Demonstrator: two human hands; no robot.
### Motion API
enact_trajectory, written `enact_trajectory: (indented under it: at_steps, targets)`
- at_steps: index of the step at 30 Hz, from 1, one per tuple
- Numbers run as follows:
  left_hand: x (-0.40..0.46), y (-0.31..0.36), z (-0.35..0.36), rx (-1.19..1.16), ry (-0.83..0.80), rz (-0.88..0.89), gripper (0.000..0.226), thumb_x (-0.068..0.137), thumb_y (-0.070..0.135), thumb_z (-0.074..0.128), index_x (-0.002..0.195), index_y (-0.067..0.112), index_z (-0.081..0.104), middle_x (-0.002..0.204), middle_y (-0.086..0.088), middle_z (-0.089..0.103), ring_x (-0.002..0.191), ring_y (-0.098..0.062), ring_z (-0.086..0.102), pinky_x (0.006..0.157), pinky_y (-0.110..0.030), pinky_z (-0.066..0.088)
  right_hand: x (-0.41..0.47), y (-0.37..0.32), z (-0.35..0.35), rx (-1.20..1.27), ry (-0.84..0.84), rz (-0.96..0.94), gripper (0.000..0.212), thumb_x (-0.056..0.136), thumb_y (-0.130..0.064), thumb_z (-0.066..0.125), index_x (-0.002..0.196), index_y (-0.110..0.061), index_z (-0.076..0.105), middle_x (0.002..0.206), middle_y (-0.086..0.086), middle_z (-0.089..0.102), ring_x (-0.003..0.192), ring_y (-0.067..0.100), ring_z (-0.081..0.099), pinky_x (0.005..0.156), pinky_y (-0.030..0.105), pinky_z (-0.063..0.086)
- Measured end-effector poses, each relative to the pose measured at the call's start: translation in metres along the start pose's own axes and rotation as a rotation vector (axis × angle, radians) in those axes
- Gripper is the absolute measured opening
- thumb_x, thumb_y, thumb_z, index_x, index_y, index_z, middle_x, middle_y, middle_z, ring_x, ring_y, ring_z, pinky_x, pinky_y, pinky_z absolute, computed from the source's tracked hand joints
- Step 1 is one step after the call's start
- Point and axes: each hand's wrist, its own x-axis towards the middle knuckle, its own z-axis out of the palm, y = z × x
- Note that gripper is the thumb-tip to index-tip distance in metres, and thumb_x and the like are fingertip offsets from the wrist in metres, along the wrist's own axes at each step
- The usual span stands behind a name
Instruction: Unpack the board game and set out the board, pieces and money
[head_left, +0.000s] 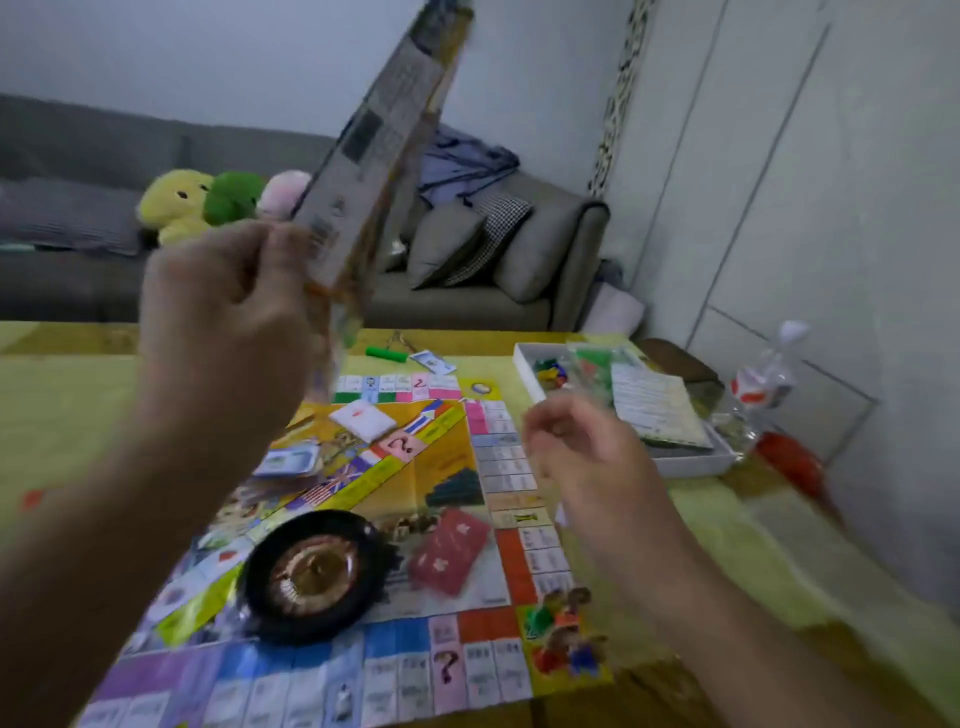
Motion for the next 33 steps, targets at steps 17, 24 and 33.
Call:
enact_trajectory:
  at_steps: [17, 24, 33]
  targets:
    - [-0.092, -0.02, 0.214, -0.204, -0.626, -0.813, 0.024, 0.106, 0.014, 0.051, 0.101, 0.001, 0.072, 0.098, -0.022, 0.076, 0.092, -0.033, 0.073, 0.087, -0.047, 0.062, 0.086, 0.151, -0.178, -0.03, 0.334, 0.274, 0.047, 0.094, -0.023, 0.078, 0.137, -0.031, 0.062, 0.114, -0.015, 0.072, 0.107, 0.011, 0.069, 0.101, 0.042, 0.054]
    - [-0.114, -0.057, 0.275, 0.247, -0.758, -0.611, 0.016, 0.102, 0.028, 0.062, 0.094, 0.017, 0.071, 0.087, -0.005, 0.075, 0.081, -0.023, 0.071, 0.069, -0.038, 0.059, 0.131, 0.188, -0.191, -0.246, 0.295, 0.329, 0.031, 0.096, -0.026, 0.075, 0.126, -0.022, 0.07, 0.115, -0.004, 0.075, 0.108, 0.021, 0.069, 0.091, 0.036, 0.052]
    - [-0.109, -0.092, 0.31, 0.464, -0.76, -0.614, 0.03, 0.102, 0.038, 0.056, 0.111, 0.012, 0.068, 0.105, -0.012, 0.068, 0.089, -0.025, 0.065, 0.073, -0.034, 0.055, 0.142, 0.217, -0.186, -0.357, 0.262, 0.355, 0.024, 0.1, -0.034, 0.068, 0.12, -0.02, 0.071, 0.108, -0.001, 0.072, 0.094, 0.021, 0.063, 0.075, 0.033, 0.045]
